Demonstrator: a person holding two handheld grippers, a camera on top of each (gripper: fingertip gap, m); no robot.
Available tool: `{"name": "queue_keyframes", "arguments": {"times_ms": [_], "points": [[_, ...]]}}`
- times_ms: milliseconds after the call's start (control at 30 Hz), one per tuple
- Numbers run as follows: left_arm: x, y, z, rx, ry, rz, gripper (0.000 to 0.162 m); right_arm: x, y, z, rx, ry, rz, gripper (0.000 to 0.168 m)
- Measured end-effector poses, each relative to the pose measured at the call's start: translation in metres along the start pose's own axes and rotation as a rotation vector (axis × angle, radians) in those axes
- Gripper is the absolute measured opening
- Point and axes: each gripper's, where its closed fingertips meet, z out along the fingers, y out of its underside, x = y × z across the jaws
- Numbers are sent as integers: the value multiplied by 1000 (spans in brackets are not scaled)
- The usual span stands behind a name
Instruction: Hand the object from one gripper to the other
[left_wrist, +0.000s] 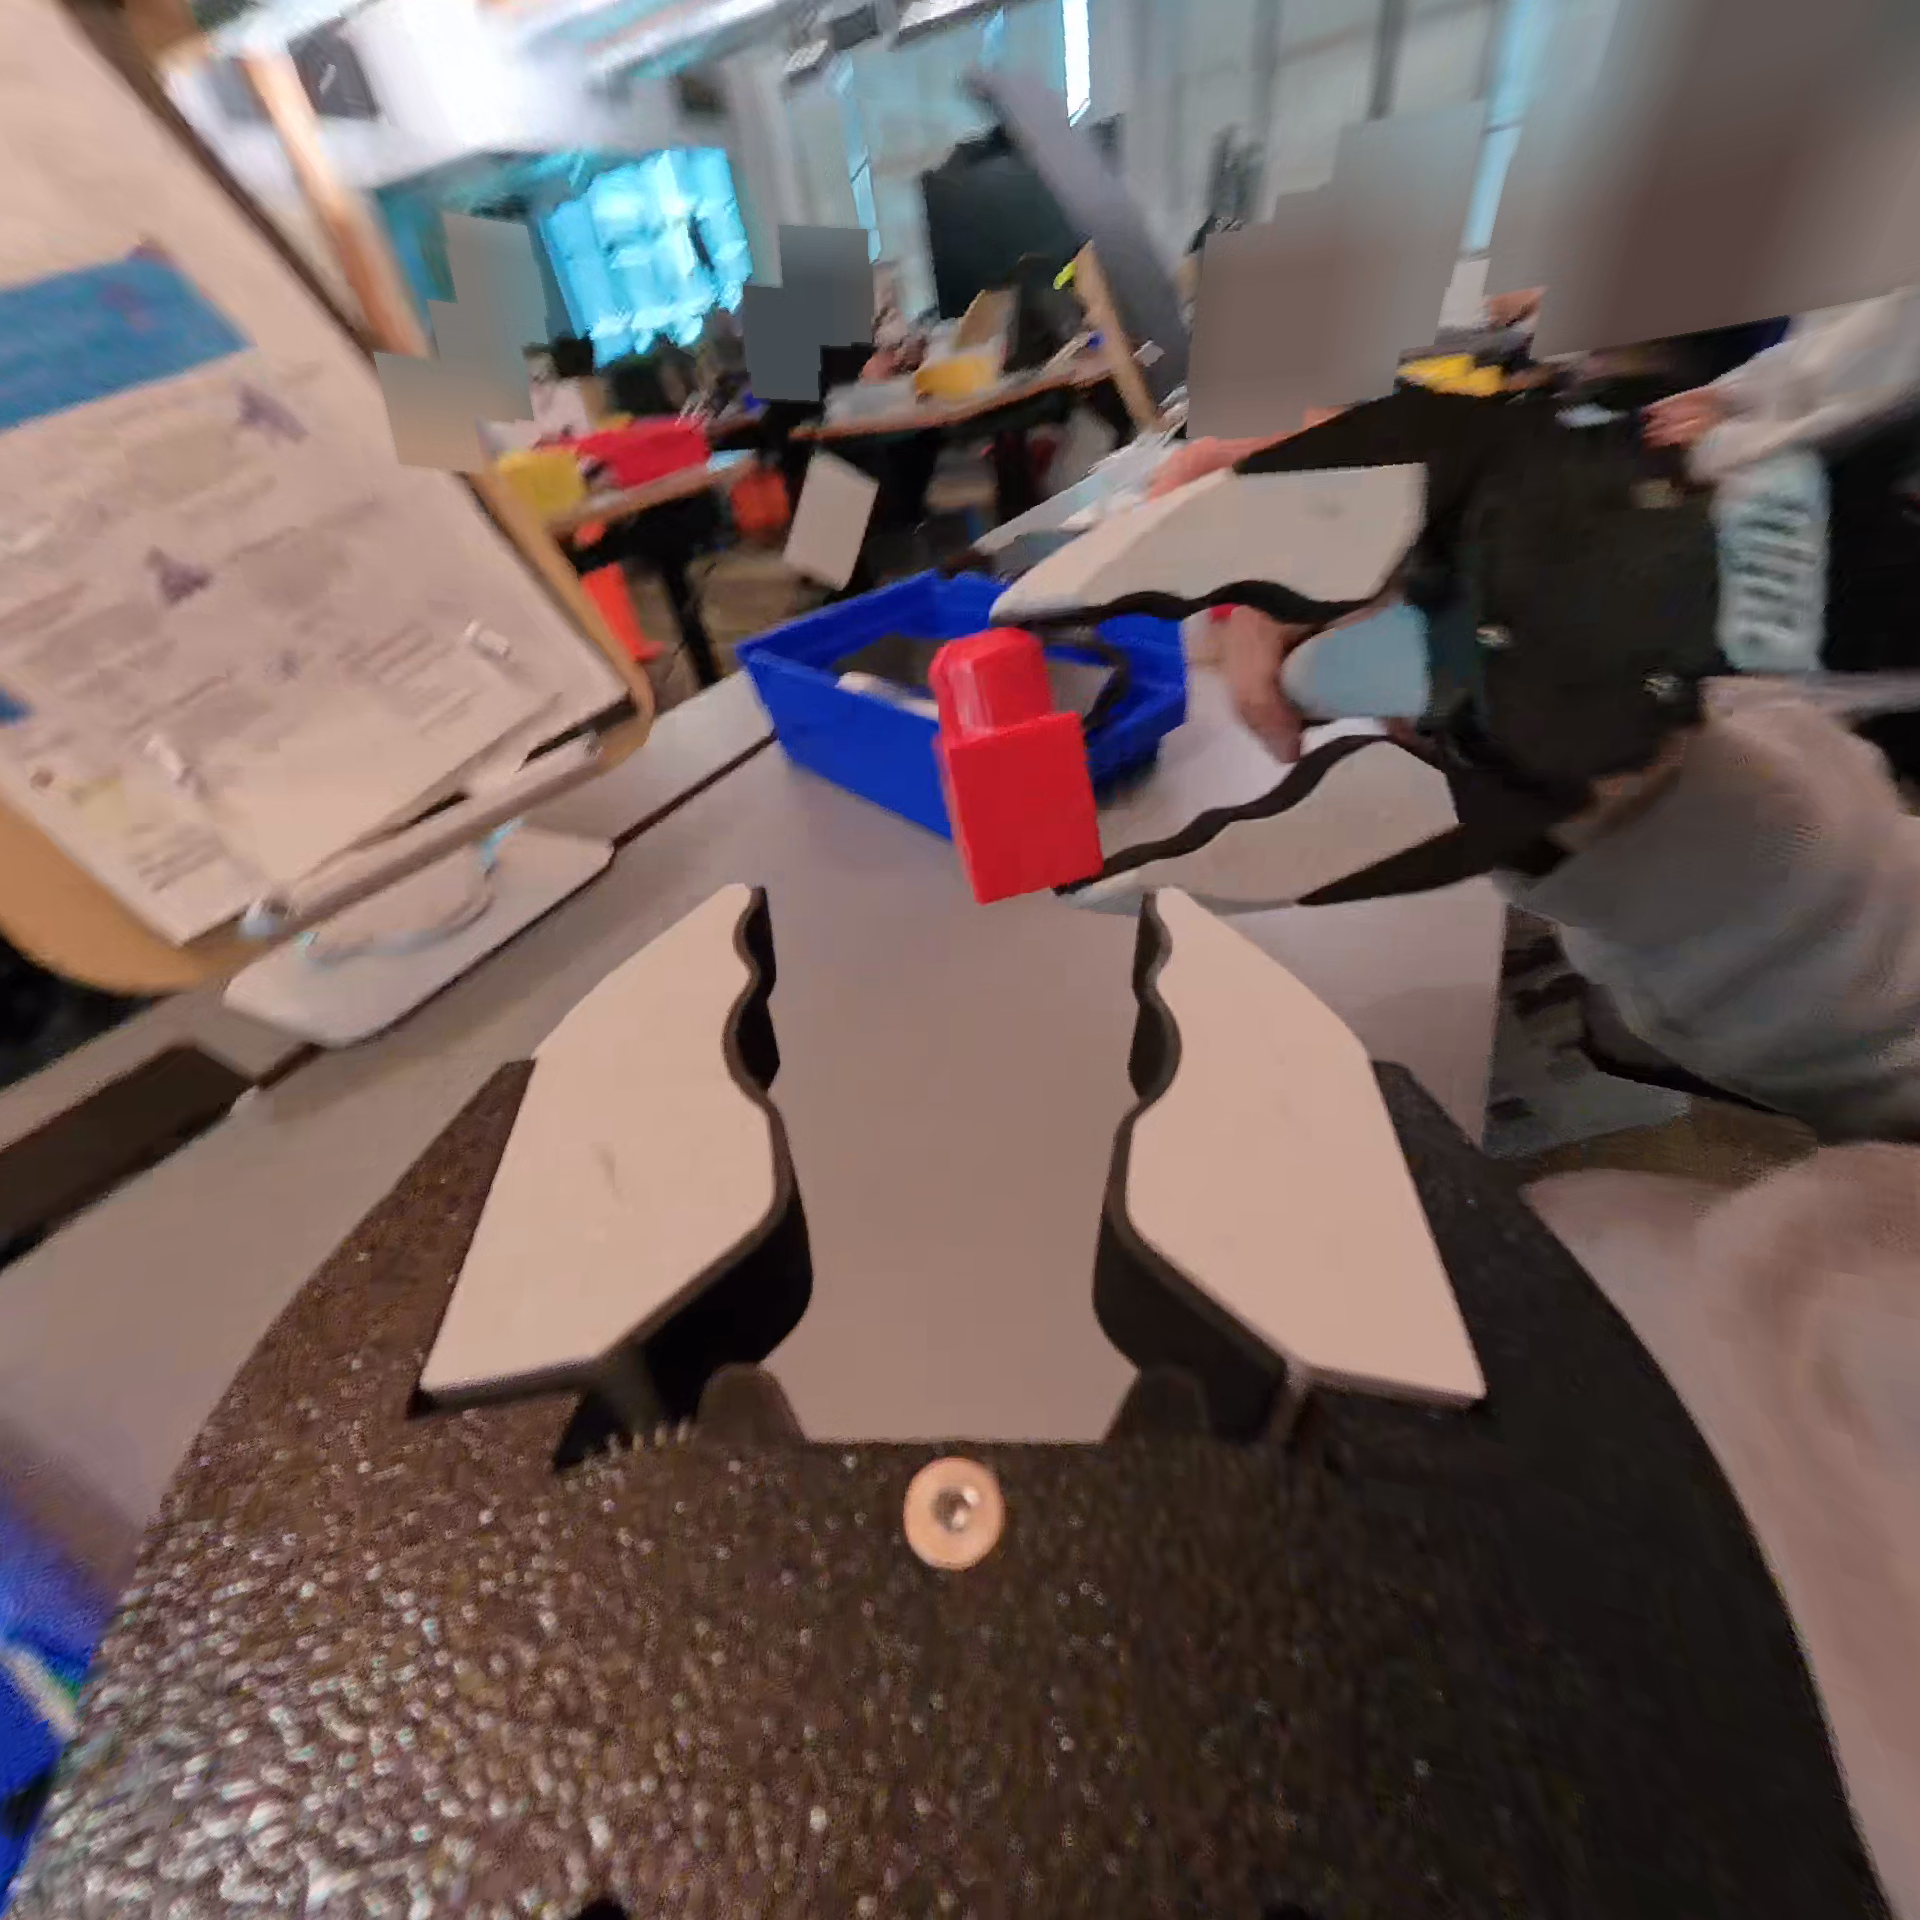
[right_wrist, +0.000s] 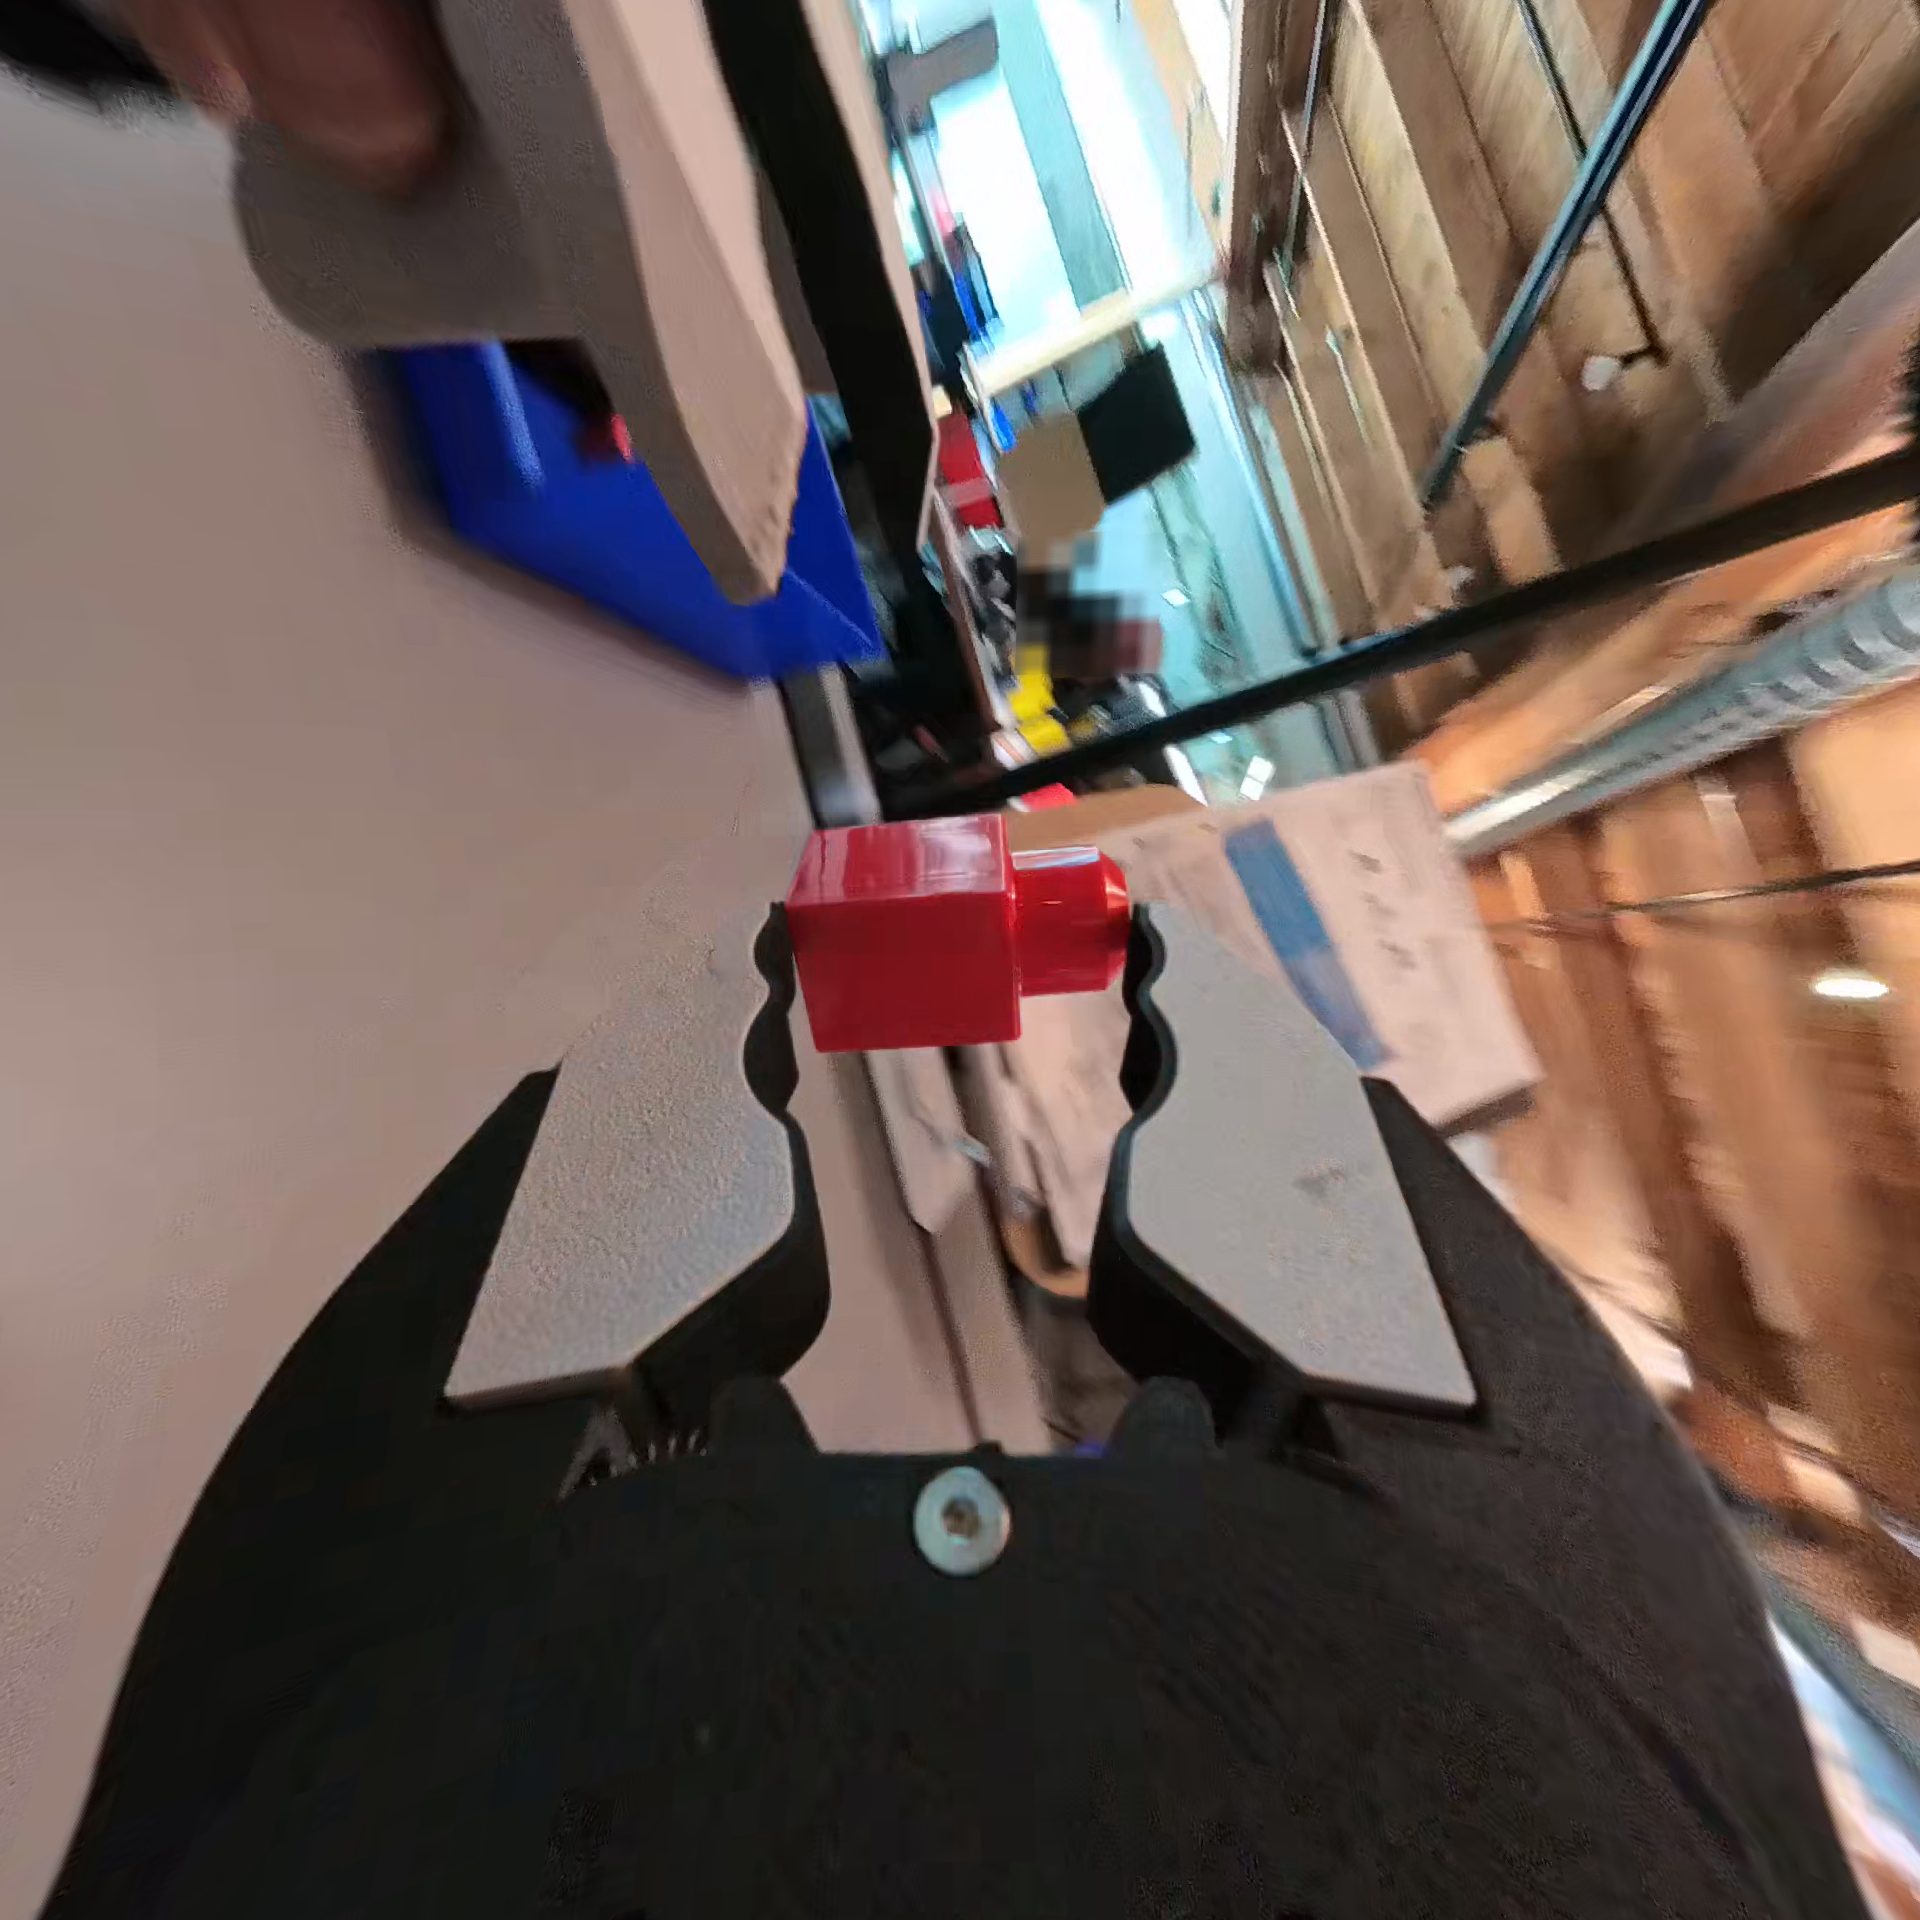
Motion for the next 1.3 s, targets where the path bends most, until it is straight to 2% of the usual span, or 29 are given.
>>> {"name": "queue_keyframes", "arguments": {"times_ms": [100,200,367,600,633,667,733,800,867,933,1000,1100,1133,1200,1233,1300], "points": [[10,15,16,-142,-68,-29,65,-9,-4,6,-85,49,-172,62],[18,17,28,-155,-106,-17,60,-23,-13,10,-112,52,-300,62],[8,26,29,-192,-167,23,39,-32,-24,11,-92,46,-326,62],[12,20,27,-98,-43,-36,37,-27,-30,8,-16,51,-250,61],[12,20,27,-90,-31,-63,39,-28,-33,7,2,46,-258,61],[13,22,27,-101,-10,-81,50,-31,-37,6,25,31,-263,61],[17,24,27,-108,47,-87,40,-33,-42,6,49,36,-264,61],[18,23,26,-83,82,-93,37,-34,-42,7,46,28,-258,61],[17,25,25,-75,115,-109,36,-36,-44,7,79,-18,-147,62],[10,26,22,-53,99,-44,36,-41,-50,2,162,-148,62,74],[8,22,17,-6,113,35,36,-41,-55,-4,225,-296,342,95],[12,10,9,101,131,247,36,-44,-61,-16,287,-612,862,114],[16,10,6,121,133,355,36,-45,-63,-19,315,-726,1042,112],[22,13,6,123,113,572,36,-40,-65,-21,398,-883,1326,98],[23,15,7,116,91,665,36,-38,-62,-18,417,-928,1431,91],[27,15,9,130,64,791,36,-37,-61,-17,458,-1012,1554,89]]}}
